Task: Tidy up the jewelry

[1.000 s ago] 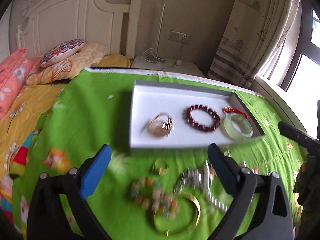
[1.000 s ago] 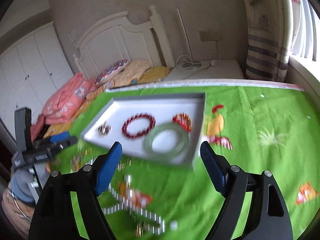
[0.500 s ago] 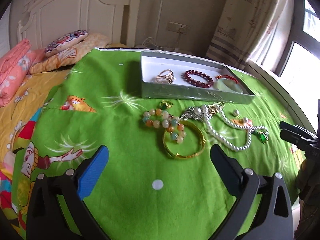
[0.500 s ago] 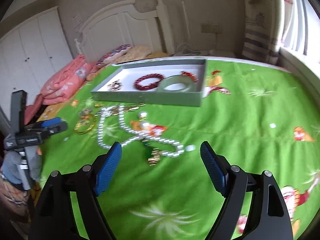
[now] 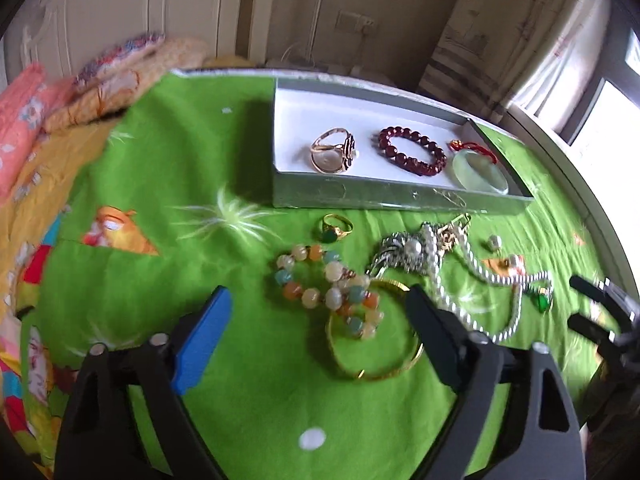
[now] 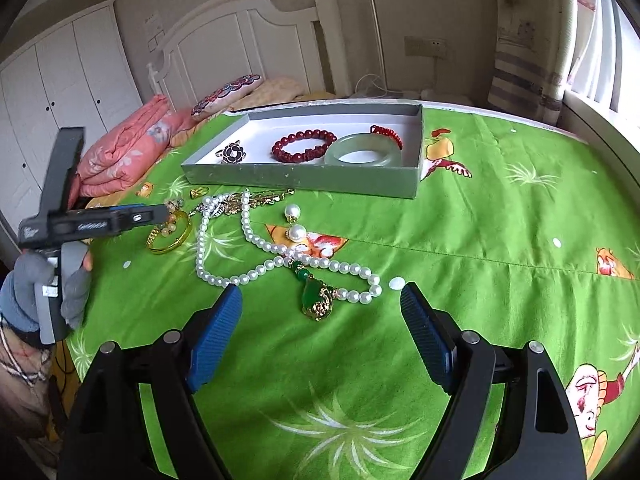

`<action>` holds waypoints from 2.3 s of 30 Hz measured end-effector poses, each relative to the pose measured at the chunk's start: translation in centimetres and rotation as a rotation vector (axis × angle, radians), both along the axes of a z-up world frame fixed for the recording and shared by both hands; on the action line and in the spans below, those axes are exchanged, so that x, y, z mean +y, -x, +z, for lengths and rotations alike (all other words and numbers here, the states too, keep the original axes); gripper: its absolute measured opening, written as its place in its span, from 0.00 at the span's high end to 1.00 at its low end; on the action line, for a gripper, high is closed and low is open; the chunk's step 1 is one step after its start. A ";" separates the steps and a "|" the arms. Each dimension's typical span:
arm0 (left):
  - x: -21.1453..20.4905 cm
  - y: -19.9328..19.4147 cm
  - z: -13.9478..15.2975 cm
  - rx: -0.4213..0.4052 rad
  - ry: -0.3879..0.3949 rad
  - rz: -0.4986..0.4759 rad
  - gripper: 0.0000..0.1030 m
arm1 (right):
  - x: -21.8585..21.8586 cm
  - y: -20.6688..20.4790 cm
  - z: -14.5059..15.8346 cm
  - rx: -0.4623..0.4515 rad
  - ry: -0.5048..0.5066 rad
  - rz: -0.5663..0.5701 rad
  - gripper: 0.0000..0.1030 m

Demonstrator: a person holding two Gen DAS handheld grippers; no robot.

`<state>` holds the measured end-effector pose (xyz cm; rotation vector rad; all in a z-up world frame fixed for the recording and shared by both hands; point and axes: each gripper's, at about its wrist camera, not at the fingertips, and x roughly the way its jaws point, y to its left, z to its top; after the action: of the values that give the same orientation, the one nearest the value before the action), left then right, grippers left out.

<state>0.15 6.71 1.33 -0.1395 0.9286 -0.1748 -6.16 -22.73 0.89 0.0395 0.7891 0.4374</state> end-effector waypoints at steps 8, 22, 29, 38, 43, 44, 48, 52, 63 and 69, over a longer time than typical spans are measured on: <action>-0.7 -0.4 0.4 -0.021 0.041 -0.005 0.77 | -0.3 0.1 0.2 -0.007 -0.019 0.003 0.24; 6.6 7.3 2.7 -0.210 0.175 0.092 0.91 | 9.6 0.8 1.6 -0.026 0.006 0.260 0.40; 8.2 9.1 2.7 -0.218 0.191 0.097 0.91 | 19.0 0.3 1.6 -0.032 0.117 0.474 0.55; 9.8 9.5 0.0 -0.114 0.253 0.100 0.55 | 23.2 -1.9 -0.5 0.002 0.290 0.590 0.90; 9.1 9.5 -0.8 -0.080 0.270 0.091 0.33 | 22.1 -0.8 -0.2 0.014 0.184 0.573 0.91; 8.7 9.4 -0.8 -0.084 0.241 0.089 0.33 | 21.5 -0.7 0.1 0.023 0.130 0.560 0.91; 6.9 8.3 -0.8 -0.062 0.151 0.079 0.77 | 19.0 -0.7 1.3 0.060 -0.097 0.527 0.91; 6.1 7.7 -0.8 -0.063 0.122 0.045 0.90 | 17.3 -0.9 2.3 0.057 -0.216 0.485 0.91; 6.8 8.5 3.3 -0.165 0.322 0.001 0.92 | 14.2 -0.1 3.2 0.057 -0.351 0.435 0.91; 6.2 8.3 6.5 -0.209 0.326 -0.033 0.96 | 13.2 -0.1 4.5 0.022 -0.361 0.424 0.91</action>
<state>-8.13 12.95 7.79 -0.3995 0.6888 -0.3646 -6.04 -9.51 5.37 0.2162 0.7311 0.9798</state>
